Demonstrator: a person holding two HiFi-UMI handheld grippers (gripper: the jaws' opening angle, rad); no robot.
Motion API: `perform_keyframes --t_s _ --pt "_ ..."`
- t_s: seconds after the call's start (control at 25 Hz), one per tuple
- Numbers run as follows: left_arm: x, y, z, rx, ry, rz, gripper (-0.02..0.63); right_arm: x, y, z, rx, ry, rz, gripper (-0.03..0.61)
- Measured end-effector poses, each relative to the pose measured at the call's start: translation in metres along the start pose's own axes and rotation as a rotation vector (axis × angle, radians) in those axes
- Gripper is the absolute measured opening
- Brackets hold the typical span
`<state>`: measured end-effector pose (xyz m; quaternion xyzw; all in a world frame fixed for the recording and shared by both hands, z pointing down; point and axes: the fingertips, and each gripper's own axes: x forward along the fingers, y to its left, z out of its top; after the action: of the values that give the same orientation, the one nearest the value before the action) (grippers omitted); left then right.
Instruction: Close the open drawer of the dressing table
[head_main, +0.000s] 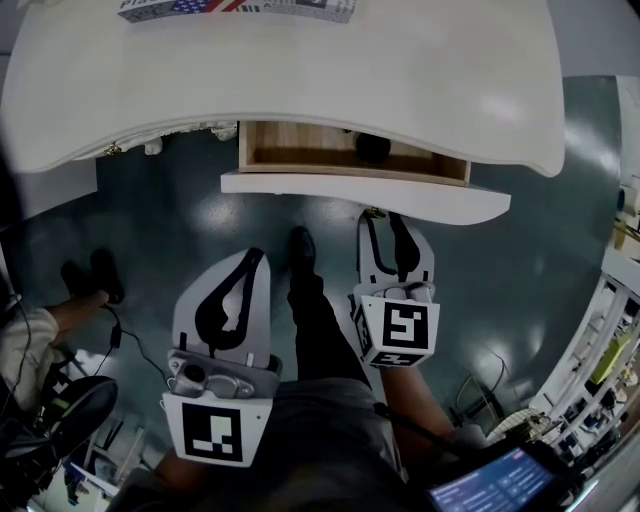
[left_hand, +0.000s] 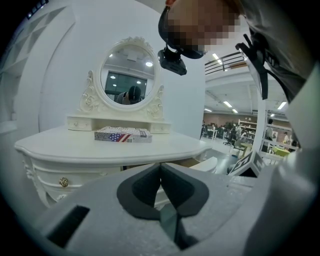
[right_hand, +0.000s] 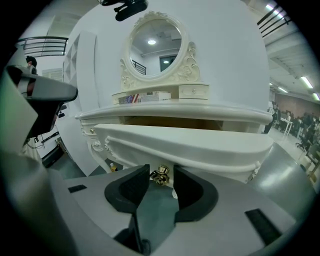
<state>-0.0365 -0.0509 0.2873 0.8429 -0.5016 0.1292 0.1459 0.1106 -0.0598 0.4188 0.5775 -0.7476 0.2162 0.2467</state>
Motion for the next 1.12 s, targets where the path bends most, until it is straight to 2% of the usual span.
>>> perform_keyframes --t_s 1.12 --pt "-0.003 0.011 0.005 0.001 0.004 0.051 0.015 0.018 -0.005 0.018 -0.022 -0.017 0.018 0.133"
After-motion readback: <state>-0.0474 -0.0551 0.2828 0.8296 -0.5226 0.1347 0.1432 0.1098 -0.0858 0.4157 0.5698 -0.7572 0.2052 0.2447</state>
